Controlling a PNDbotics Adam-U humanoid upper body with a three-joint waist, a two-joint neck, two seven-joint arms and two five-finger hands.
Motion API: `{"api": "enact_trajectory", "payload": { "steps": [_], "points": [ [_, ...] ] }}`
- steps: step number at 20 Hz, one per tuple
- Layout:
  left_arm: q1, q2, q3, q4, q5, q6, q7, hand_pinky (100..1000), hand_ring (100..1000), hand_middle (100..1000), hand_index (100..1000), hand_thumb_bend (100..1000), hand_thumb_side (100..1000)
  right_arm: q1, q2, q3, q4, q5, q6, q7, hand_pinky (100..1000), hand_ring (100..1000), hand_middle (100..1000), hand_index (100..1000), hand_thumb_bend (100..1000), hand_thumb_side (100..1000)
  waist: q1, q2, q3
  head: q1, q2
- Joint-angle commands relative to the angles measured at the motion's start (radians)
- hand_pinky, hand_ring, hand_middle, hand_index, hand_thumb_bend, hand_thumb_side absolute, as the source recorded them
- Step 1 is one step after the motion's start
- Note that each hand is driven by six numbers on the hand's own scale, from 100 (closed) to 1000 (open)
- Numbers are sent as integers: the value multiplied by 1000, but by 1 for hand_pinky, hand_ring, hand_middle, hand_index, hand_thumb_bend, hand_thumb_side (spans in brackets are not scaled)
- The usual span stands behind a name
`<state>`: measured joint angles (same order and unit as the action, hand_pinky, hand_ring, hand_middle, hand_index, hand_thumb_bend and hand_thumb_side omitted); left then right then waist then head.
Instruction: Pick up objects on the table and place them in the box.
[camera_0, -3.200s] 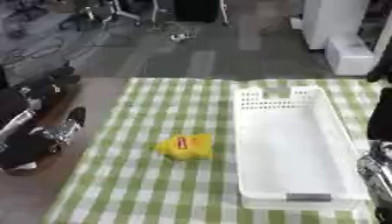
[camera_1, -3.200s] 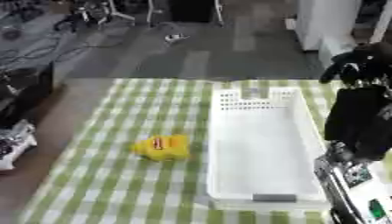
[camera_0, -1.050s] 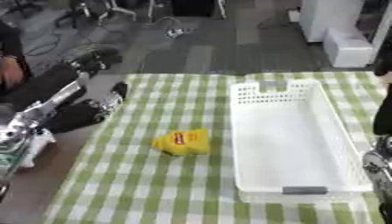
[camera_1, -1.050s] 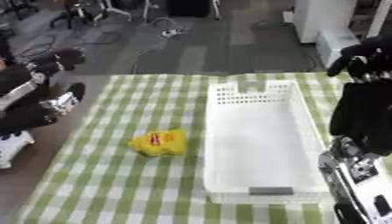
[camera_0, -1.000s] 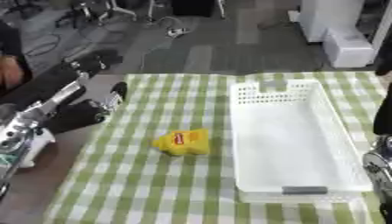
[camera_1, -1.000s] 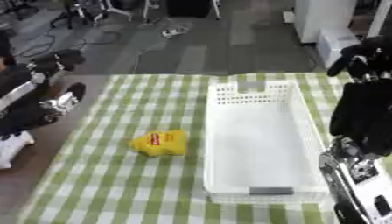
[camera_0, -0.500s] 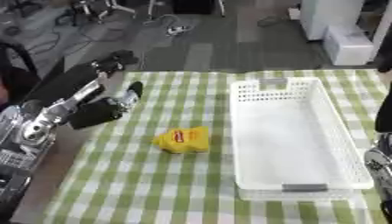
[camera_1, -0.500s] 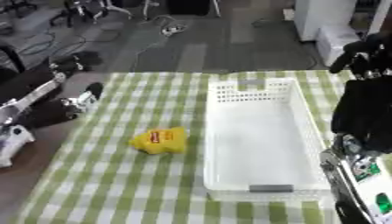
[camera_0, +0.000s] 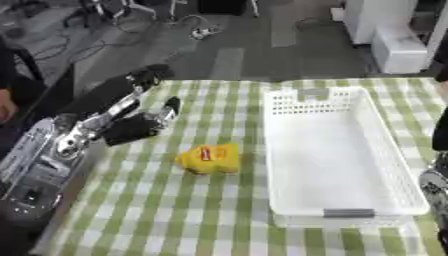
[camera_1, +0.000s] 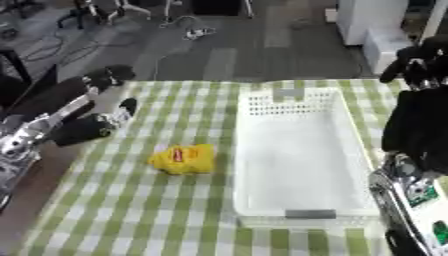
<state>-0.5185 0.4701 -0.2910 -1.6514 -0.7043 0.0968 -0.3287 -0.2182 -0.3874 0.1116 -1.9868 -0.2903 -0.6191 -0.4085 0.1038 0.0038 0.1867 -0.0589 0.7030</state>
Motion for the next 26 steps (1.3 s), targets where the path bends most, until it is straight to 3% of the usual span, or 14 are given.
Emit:
{"api": "enact_trajectory", "payload": {
  "steps": [1,9,26],
  "points": [
    [-31,-27,-6,68,-30,-1,22,1000,910,1000,1000,100,1000,-23,-10,0,-13,-6,4,3,307,506,543,651,100,782,-2,-13,-1,17,-3],
    [-41,-91,-19,215,-72,-20,75,1000,914,1000,1000,100,1000,-31,-7,-1,-13,-13,3,5,309,506,542,650,100,779,-2,-13,-8,23,-6],
    [-54,-148,-40,300,-102,-54,89,1000,914,1000,1000,100,1000,-35,-6,1,-13,-18,2,10,309,505,541,650,100,778,-1,-12,-15,35,1]
  ]
}}
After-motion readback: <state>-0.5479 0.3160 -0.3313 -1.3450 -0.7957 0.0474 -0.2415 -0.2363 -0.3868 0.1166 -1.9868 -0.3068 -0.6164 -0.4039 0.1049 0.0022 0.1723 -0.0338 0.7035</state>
